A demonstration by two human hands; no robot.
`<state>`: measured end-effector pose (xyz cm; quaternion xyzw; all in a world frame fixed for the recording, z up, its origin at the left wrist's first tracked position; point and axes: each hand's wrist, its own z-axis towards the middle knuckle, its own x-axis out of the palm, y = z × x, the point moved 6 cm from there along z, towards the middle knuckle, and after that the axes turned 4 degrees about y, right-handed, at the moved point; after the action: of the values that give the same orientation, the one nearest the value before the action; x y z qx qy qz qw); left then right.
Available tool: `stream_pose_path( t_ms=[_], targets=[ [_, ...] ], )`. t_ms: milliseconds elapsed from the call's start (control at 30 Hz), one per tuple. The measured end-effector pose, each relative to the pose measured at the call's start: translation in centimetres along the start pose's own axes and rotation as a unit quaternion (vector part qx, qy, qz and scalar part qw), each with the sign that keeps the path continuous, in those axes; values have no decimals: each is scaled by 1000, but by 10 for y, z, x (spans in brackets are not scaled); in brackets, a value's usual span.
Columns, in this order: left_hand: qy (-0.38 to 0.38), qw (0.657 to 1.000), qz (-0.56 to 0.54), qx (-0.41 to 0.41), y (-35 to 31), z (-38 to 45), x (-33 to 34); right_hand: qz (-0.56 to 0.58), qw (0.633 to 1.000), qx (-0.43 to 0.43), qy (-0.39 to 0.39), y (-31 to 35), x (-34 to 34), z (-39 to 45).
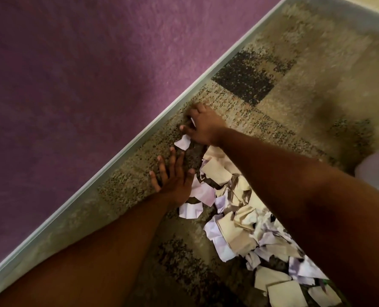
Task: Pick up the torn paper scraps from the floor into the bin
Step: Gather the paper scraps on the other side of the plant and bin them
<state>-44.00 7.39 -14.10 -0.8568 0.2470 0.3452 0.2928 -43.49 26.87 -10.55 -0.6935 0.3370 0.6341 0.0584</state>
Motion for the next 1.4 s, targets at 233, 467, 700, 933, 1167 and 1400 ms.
stream_pose_path(
  t_ms=[233,467,700,933,1167,1400],
  targets=[
    [14,1000,-2,3,-1,-4,-3,-42,995,-83,-32,2,-11,-42],
    [4,1000,-10,19,1,-1,-2,-27,1000,-1,-8,-1,-12,-5],
    [-10,999,-41,10,3,-2,0,15,998,-61,22,27,7,-51],
    [3,999,-50,11,2,-3,-2,-50,990,-120,50,18,22,-101],
    [-13,999,-33,-3,3,4,1,-13,988,-137,-72,12,-20,-118],
    [-19,999,-29,-3,1,2,2,-24,998,30,56,-46,2,-123]
  ],
)
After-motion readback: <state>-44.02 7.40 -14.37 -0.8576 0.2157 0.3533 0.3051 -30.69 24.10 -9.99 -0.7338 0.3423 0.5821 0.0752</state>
